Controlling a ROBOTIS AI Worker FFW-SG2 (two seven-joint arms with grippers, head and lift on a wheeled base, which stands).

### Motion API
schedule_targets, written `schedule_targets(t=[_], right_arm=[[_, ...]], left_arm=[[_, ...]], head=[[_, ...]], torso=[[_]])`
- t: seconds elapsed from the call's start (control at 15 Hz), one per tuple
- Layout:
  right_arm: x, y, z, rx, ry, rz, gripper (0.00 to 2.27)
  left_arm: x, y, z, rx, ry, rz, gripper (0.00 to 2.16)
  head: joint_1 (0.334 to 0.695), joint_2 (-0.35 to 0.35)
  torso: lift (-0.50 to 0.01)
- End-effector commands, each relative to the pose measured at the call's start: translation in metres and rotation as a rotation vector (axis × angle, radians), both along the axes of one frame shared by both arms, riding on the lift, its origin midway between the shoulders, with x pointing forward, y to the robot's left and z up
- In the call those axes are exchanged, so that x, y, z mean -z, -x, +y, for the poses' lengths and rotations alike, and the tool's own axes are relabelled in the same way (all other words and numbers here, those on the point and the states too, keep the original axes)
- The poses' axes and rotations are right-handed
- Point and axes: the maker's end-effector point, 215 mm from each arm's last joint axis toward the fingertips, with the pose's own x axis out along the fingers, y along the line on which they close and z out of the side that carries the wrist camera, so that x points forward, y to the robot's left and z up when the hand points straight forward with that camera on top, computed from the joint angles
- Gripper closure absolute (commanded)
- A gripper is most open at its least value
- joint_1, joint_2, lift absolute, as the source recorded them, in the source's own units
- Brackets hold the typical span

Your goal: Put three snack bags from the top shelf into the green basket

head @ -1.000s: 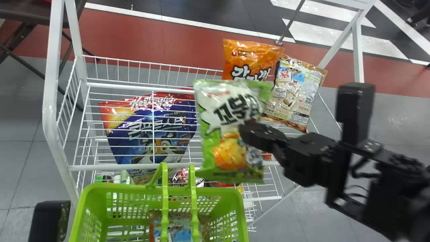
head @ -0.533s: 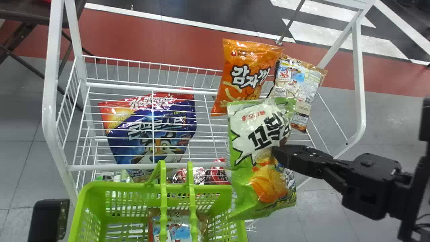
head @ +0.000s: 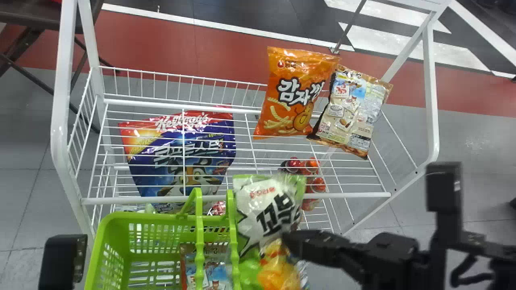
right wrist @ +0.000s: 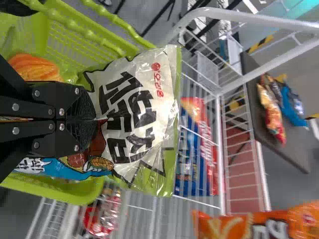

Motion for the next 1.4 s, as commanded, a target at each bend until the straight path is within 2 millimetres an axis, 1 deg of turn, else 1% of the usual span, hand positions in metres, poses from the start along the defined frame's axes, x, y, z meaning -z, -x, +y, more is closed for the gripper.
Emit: schedule_targets(t=[0.0,0.13,0.2,0.33,0.4,0.53,0.67,0.73,0.8,0.87,0.93,1.07,1.13,1.27,1.33], right_arm=[[0.04,0.019,0.019,-0.029,-0.028,0.121,2.24],[0.071,0.029,0.026,-0.036,-0.022,0.199,2.24],[0.083,0.033,0.028,-0.04,-0.01,0.226,2.24],[0.114,0.042,0.026,-0.042,0.045,0.286,2.24],[0.125,0.045,0.021,-0.036,0.076,0.303,2.24],[0.138,0.047,0.012,-0.035,0.155,0.307,2.24],[0.153,0.054,-0.009,-0.038,0.332,0.292,2.21],[0.15,0.053,-0.013,-0.043,0.375,0.269,1.9],[0.143,0.049,-0.012,-0.052,0.378,0.248,1.2],[0.133,0.044,-0.01,-0.055,0.371,0.22,0.08],[0.121,0.039,-0.008,-0.059,0.347,0.196,0.0],[0.096,0.024,-0.002,-0.058,0.281,0.144,0.03],[0.081,0.016,0.004,-0.059,0.216,0.122,0.05],[0.058,0.003,0.013,-0.042,0.104,0.087,0.06],[0.053,-0.002,0.012,-0.023,0.076,0.079,0.06]], left_arm=[[-0.002,0.0,-0.002,0.0,0.002,-0.004,1.76],[-0.005,0.0,-0.003,0.003,0.006,-0.011,1.76],[-0.006,0.0,-0.003,0.004,0.007,-0.013,1.76],[-0.007,0.002,-0.002,0.005,0.008,-0.011,1.76],[-0.008,0.002,-0.002,0.004,0.009,-0.015,1.76],[-0.008,0.001,-0.001,0.002,0.008,-0.012,1.76],[-0.007,0.0,0.0,0.001,0.009,-0.011,1.76],[-0.006,-0.001,0.001,-0.002,0.009,-0.008,1.76],[-0.006,-0.003,0.003,-0.006,0.008,-0.008,1.76],[-0.006,-0.003,0.004,-0.007,0.011,-0.007,1.76],[-0.006,-0.004,0.004,-0.007,0.013,-0.008,1.76],[-0.007,-0.004,0.004,-0.007,0.013,-0.009,1.76],[-0.006,-0.005,0.005,-0.009,0.011,-0.009,1.76],[-0.006,-0.006,0.005,-0.011,0.01,-0.011,1.76],[-0.005,-0.007,0.006,-0.011,0.01,-0.006,1.76]], head=[[0.695,-0.35],[0.695,-0.35],[0.695,-0.35],[0.695,-0.35],[0.695,-0.35],[0.695,-0.35],[0.695,-0.35],[0.695,-0.35],[0.695,-0.35],[0.695,-0.35],[0.695,-0.35],[0.695,-0.35],[0.695,-0.35],[0.695,-0.35],[0.695,-0.35]], torso=[[-0.045],[-0.045],[-0.045],[-0.045],[-0.045],[-0.045],[-0.045],[-0.045],[-0.045],[-0.045],[-0.045],[-0.045],[-0.045],[-0.045],[-0.045]])
